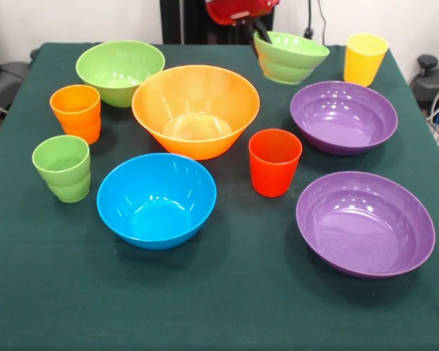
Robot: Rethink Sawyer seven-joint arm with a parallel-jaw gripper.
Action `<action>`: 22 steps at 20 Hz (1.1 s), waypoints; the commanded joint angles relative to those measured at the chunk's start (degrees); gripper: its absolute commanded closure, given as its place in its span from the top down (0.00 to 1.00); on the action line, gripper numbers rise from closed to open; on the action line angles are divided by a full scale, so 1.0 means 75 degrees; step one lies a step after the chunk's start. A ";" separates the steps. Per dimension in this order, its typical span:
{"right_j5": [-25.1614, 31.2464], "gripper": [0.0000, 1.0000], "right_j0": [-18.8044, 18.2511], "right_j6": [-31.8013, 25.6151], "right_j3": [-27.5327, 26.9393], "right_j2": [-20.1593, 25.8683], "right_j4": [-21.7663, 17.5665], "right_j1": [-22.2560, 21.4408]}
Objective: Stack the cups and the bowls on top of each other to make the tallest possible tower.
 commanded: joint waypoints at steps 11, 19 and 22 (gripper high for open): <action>-0.0033 0.00 -0.0220 0.1063 0.0659 0.0465 0.0113 -0.0443; 0.0563 0.00 -0.0120 0.0497 -0.0439 -0.0020 0.0139 0.0142; 0.0652 0.00 -0.0078 0.0428 -0.0678 -0.0076 0.0121 0.0229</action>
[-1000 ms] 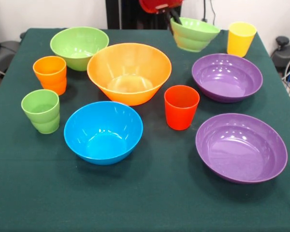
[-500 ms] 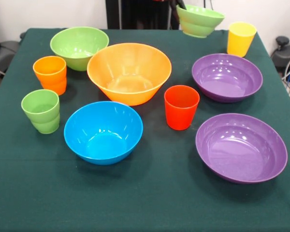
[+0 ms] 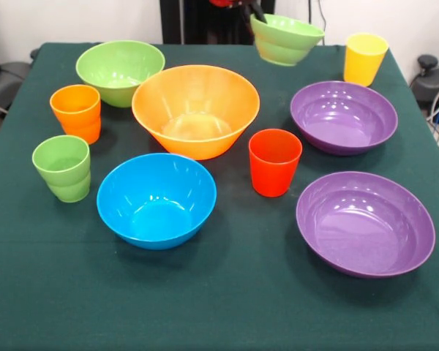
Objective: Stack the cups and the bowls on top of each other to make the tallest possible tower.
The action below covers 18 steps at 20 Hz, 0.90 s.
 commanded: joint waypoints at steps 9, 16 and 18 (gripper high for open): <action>0.1000 0.00 0.0157 0.0510 -0.1208 -0.0183 0.0094 0.0552; 0.1369 0.00 0.0044 0.0439 -0.1332 -0.0178 0.0118 0.0509; 0.1542 0.00 -0.0033 0.0347 -0.1395 -0.0106 0.0116 0.0453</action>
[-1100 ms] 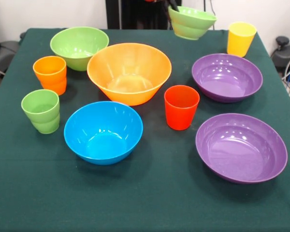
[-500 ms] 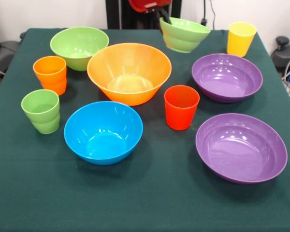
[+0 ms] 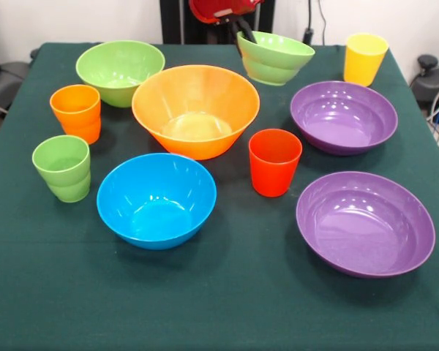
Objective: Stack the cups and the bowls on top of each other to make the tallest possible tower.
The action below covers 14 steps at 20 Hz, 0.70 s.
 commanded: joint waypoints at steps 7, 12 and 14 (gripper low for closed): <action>0.1575 0.00 -0.0028 0.0281 -0.0845 -0.0051 0.0129 0.0058; 0.1551 0.00 -0.0161 0.0412 -0.0932 0.0131 0.0205 0.0231; 0.1660 0.00 -0.0224 0.0451 -0.0934 0.0189 0.0276 0.0205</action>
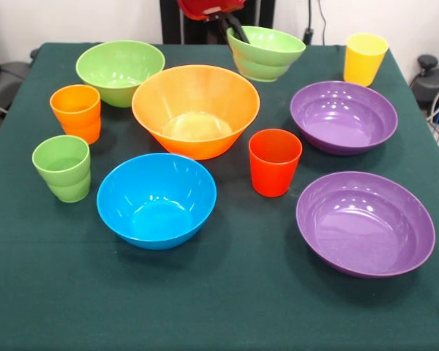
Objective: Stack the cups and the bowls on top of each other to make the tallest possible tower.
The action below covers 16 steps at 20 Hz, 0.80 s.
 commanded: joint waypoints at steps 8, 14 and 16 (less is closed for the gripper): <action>-0.0079 0.00 -0.0050 0.0838 -0.0277 0.0557 0.0347 0.0249; -0.0913 0.00 -0.0072 0.0697 -0.0223 0.0949 -0.0031 0.0792; -0.0785 0.00 -0.0155 0.0591 -0.0220 0.1145 -0.0042 0.0790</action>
